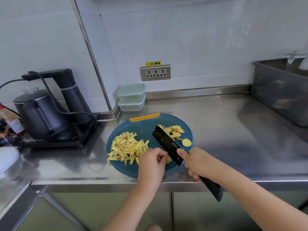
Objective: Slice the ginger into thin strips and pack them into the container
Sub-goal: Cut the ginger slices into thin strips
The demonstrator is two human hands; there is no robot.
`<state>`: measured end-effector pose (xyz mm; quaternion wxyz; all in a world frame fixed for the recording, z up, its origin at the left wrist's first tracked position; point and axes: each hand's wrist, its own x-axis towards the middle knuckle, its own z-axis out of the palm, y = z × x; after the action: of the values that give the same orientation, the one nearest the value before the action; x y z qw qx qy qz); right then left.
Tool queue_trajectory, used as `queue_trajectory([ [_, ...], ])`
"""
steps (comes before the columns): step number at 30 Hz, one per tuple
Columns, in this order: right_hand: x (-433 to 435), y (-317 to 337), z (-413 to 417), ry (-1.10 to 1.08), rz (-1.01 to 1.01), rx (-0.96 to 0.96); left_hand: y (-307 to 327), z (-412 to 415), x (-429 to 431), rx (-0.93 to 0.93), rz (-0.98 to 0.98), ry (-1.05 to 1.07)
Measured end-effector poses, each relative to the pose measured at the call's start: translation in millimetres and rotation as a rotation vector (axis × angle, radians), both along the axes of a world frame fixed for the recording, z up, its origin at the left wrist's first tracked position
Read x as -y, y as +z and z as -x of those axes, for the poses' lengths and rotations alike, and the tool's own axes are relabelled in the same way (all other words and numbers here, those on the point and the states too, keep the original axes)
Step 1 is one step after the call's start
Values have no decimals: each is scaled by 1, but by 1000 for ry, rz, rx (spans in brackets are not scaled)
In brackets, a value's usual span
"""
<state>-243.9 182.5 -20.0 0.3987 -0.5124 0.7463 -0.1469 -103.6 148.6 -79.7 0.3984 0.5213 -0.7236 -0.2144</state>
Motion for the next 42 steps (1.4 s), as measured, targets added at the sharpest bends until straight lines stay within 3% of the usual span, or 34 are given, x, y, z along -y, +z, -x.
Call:
queue_trajectory([
  [13, -16, 10, 2, 131, 38, -56, 0, 1, -1, -2, 12, 33],
  [28, -15, 13, 5, 75, -12, 94, 3, 1, 0, -12, -23, 28],
  [32, -11, 11, 0, 143, -10, 14, 5, -1, -1, -45, -54, 12],
  [37, -7, 3, -13, 83, 62, -123, 7, -2, -3, -39, -56, -5],
  [42, -4, 5, -11, -29, -37, 23, 13, -5, -2, -24, -111, -29],
])
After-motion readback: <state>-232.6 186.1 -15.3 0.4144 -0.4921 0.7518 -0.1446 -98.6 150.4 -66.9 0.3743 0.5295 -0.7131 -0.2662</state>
